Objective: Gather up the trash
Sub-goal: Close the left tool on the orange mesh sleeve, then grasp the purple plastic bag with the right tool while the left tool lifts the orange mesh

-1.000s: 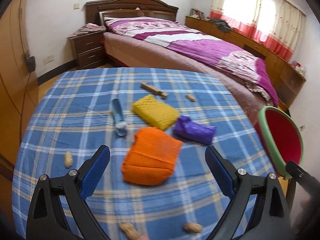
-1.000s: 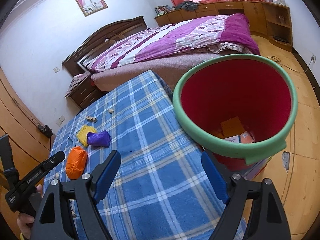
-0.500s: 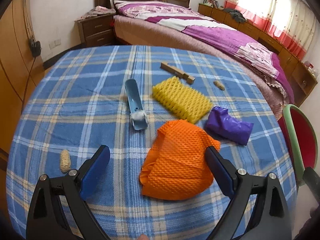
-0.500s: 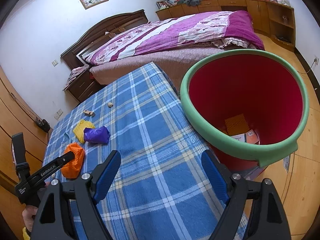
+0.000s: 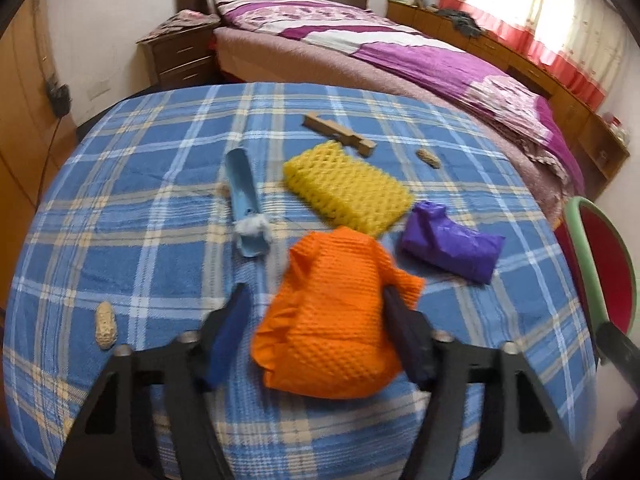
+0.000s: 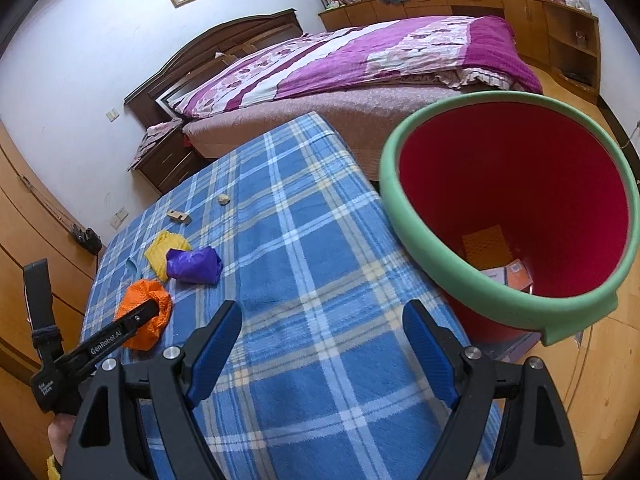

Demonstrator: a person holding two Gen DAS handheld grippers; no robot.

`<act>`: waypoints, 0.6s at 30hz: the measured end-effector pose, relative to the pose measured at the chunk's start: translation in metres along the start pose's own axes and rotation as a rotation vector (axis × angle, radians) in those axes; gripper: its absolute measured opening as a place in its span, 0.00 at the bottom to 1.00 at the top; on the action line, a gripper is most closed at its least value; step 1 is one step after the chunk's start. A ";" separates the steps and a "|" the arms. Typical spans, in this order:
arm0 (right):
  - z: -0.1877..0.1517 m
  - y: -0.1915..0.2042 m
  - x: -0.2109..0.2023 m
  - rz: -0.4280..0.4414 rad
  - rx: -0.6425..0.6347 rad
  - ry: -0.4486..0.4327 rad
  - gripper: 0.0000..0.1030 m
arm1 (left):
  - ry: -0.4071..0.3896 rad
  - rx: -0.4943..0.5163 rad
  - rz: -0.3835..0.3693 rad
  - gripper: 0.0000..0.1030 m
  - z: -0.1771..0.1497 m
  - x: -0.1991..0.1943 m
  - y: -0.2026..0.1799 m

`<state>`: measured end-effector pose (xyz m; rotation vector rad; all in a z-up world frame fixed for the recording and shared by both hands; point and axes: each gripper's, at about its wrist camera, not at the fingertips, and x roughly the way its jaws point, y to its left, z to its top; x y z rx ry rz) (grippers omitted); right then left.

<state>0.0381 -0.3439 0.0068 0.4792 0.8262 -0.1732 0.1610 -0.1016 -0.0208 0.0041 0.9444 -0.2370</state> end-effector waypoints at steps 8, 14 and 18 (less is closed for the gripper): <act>0.007 0.024 0.009 0.028 -0.059 0.002 0.82 | -0.021 -0.001 -0.037 0.20 -0.002 -0.013 0.001; 0.012 0.043 0.021 0.056 -0.101 0.020 0.82 | -0.061 -0.071 -0.043 0.17 -0.003 -0.034 0.026; 0.015 0.064 0.034 0.086 -0.147 0.046 0.82 | -0.093 -0.108 -0.028 0.17 -0.004 -0.046 0.044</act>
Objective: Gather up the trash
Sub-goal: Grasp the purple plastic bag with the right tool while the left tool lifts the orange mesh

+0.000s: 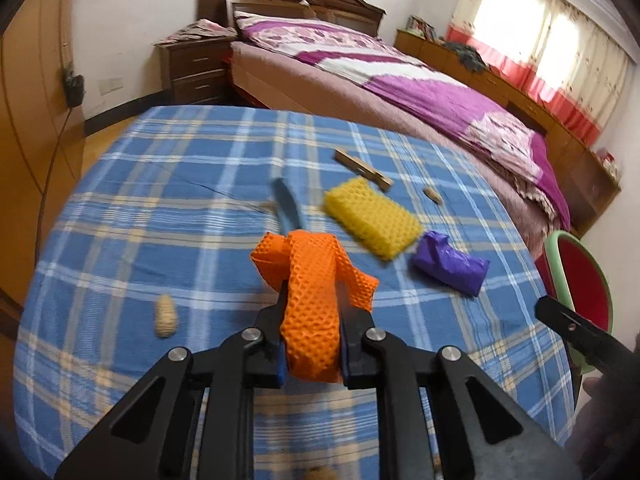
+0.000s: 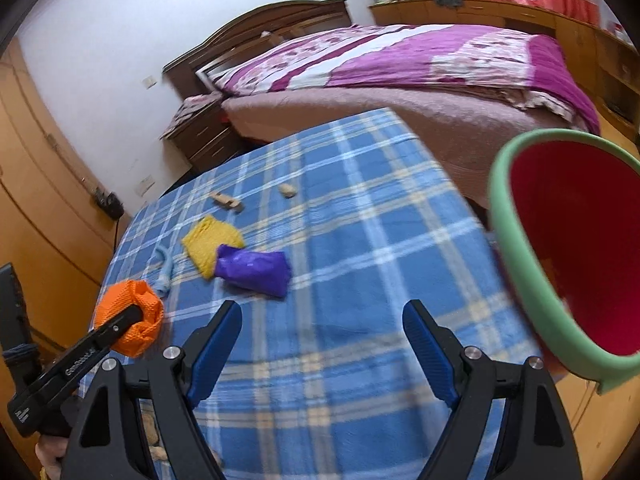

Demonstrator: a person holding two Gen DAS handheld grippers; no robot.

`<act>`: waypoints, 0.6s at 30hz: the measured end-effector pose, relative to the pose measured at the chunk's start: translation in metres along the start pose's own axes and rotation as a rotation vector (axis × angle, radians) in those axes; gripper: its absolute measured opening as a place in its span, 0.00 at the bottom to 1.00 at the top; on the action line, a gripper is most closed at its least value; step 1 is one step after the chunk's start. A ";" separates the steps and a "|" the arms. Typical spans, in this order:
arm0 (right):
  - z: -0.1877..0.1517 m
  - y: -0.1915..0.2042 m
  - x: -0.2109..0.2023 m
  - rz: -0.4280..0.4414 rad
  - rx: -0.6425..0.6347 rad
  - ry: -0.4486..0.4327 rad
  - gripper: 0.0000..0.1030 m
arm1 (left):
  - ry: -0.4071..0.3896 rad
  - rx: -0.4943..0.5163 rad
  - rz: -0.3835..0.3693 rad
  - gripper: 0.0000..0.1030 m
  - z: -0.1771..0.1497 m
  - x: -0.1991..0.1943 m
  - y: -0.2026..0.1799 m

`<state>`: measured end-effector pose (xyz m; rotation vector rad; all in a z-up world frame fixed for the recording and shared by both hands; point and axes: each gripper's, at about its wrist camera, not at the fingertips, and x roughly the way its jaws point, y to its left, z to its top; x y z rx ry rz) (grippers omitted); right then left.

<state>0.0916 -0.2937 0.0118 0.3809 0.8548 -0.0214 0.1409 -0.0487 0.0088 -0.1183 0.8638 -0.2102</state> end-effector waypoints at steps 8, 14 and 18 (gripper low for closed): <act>0.011 0.034 0.034 0.013 -0.096 0.032 0.82 | -0.022 -0.071 0.039 0.17 0.005 -0.005 0.029; 0.020 0.046 0.057 0.011 -0.088 0.058 0.89 | -0.032 -0.106 0.048 0.17 0.006 -0.005 0.041; 0.021 0.057 0.073 -0.001 -0.087 0.070 0.90 | -0.032 -0.117 0.052 0.17 0.007 -0.003 0.046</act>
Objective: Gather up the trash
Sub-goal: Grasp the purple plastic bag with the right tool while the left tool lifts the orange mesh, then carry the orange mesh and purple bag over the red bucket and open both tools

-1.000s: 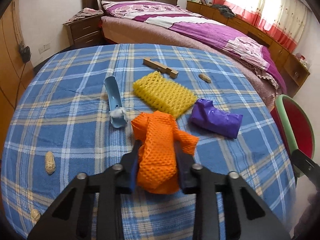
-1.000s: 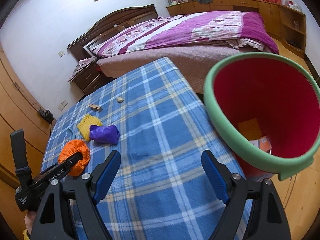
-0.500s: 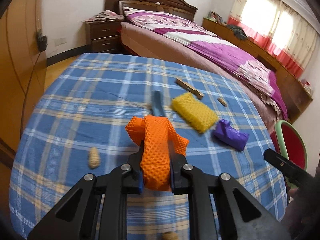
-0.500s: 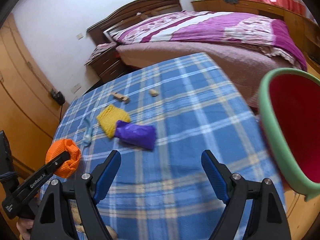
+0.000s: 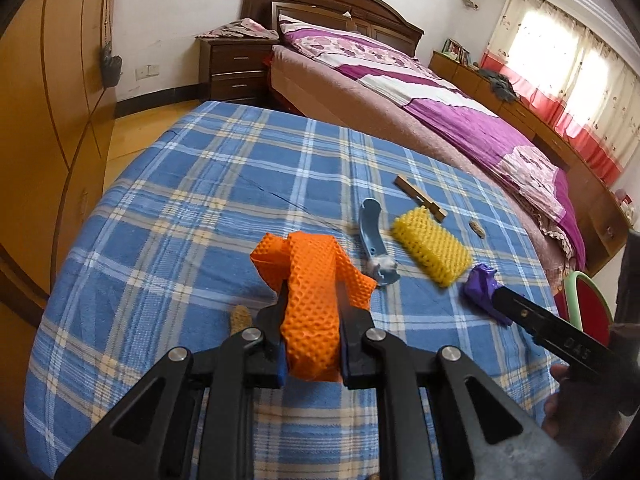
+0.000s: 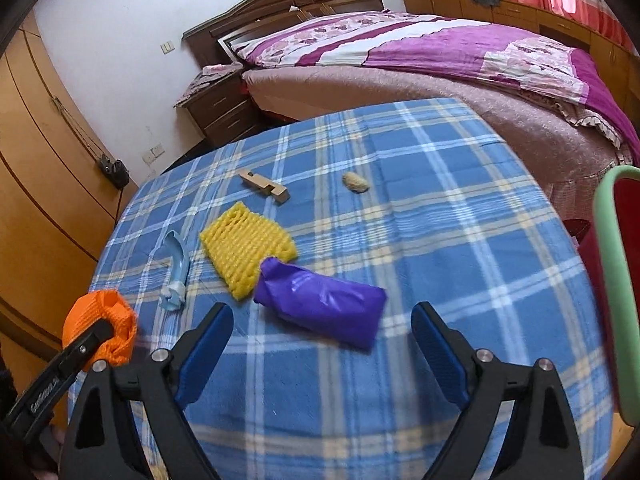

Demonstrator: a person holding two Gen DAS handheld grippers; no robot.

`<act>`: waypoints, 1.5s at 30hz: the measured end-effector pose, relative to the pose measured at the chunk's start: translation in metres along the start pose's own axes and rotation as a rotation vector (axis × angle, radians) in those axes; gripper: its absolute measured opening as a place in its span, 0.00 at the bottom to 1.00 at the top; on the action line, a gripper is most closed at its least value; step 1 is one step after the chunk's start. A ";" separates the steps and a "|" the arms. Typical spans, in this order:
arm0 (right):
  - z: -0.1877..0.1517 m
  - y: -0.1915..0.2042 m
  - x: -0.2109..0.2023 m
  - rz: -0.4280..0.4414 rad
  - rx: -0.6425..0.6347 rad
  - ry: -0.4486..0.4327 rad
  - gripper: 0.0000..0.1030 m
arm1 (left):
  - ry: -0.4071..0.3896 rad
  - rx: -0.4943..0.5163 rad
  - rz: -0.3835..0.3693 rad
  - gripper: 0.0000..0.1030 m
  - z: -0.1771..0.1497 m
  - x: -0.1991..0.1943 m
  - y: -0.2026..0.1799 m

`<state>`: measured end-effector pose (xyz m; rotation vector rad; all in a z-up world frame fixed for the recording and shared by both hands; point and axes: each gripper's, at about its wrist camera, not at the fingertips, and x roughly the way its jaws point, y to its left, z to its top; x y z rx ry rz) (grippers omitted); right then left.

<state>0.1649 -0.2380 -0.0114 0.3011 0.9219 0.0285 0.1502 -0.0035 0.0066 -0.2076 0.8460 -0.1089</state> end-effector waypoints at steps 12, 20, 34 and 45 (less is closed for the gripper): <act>0.004 0.017 0.024 -0.166 -0.026 -0.022 0.87 | 0.010 -0.014 -0.003 0.17 -0.003 0.006 0.009; -0.002 0.011 0.017 -0.205 -0.025 -0.045 0.69 | 0.009 -0.011 -0.020 0.17 -0.006 0.003 0.006; -0.022 -0.013 -0.034 -0.111 0.071 -0.079 0.64 | -0.019 0.010 -0.062 0.17 -0.008 -0.020 -0.005; -0.044 -0.024 -0.087 -0.059 0.093 -0.143 0.64 | -0.041 0.051 -0.103 0.17 -0.012 -0.041 -0.026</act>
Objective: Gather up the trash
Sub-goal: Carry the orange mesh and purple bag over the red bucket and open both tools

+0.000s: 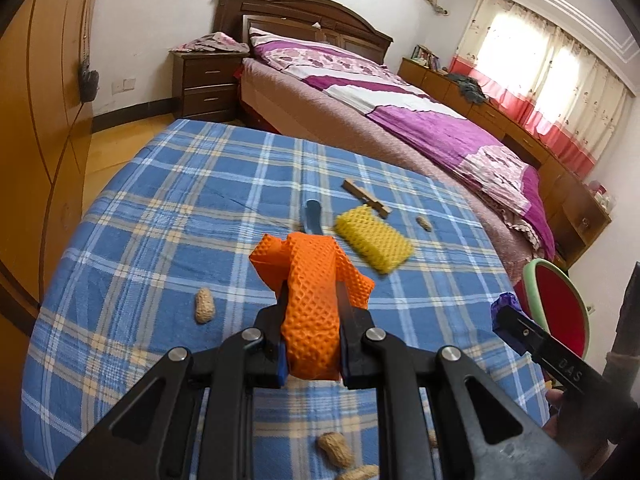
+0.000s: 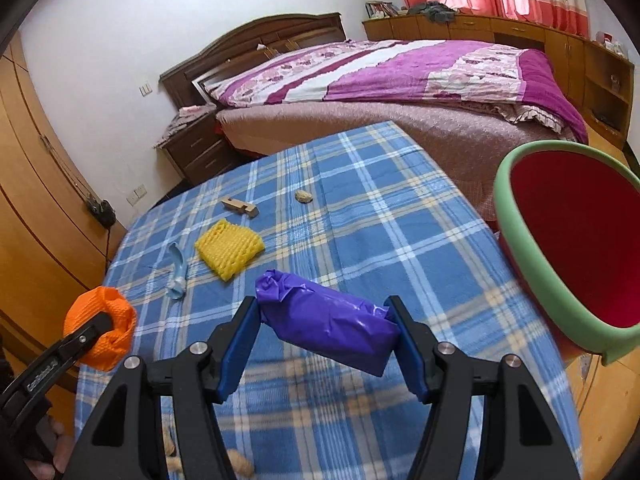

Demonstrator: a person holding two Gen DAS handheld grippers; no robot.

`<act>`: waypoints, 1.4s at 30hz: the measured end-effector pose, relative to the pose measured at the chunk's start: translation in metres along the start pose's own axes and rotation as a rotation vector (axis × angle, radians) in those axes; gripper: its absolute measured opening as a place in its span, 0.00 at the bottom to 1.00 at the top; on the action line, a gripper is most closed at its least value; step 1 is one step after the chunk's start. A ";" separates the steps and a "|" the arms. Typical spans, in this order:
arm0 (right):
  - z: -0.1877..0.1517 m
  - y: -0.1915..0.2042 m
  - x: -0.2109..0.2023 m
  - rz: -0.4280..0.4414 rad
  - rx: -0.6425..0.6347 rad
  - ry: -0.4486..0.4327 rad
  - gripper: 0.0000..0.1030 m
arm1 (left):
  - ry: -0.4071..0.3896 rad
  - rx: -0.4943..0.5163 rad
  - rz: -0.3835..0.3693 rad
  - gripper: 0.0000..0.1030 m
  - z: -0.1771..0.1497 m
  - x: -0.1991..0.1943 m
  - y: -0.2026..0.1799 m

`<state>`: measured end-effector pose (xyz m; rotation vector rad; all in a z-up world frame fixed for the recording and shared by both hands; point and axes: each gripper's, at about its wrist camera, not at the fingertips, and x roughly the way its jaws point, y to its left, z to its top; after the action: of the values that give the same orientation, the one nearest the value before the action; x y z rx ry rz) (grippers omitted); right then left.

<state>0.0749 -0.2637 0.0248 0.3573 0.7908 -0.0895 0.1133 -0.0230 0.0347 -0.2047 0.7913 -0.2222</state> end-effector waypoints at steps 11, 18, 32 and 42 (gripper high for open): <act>-0.007 -0.022 -0.043 0.034 0.050 -0.061 0.64 | 0.004 0.042 -0.068 0.17 -0.004 -0.014 -0.026; -0.009 -0.040 -0.063 0.033 0.088 -0.098 0.64 | 0.034 0.057 -0.134 0.17 -0.008 -0.016 -0.044; -0.011 -0.085 -0.089 0.026 0.177 -0.152 0.65 | 0.073 0.122 -0.181 0.17 -0.016 -0.015 -0.086; -0.011 -0.120 -0.099 0.000 0.235 -0.175 0.65 | 0.109 0.172 -0.232 0.17 -0.018 -0.009 -0.123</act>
<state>-0.0277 -0.3777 0.0547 0.5644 0.6075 -0.2119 0.0794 -0.1403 0.0608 -0.1223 0.8515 -0.5218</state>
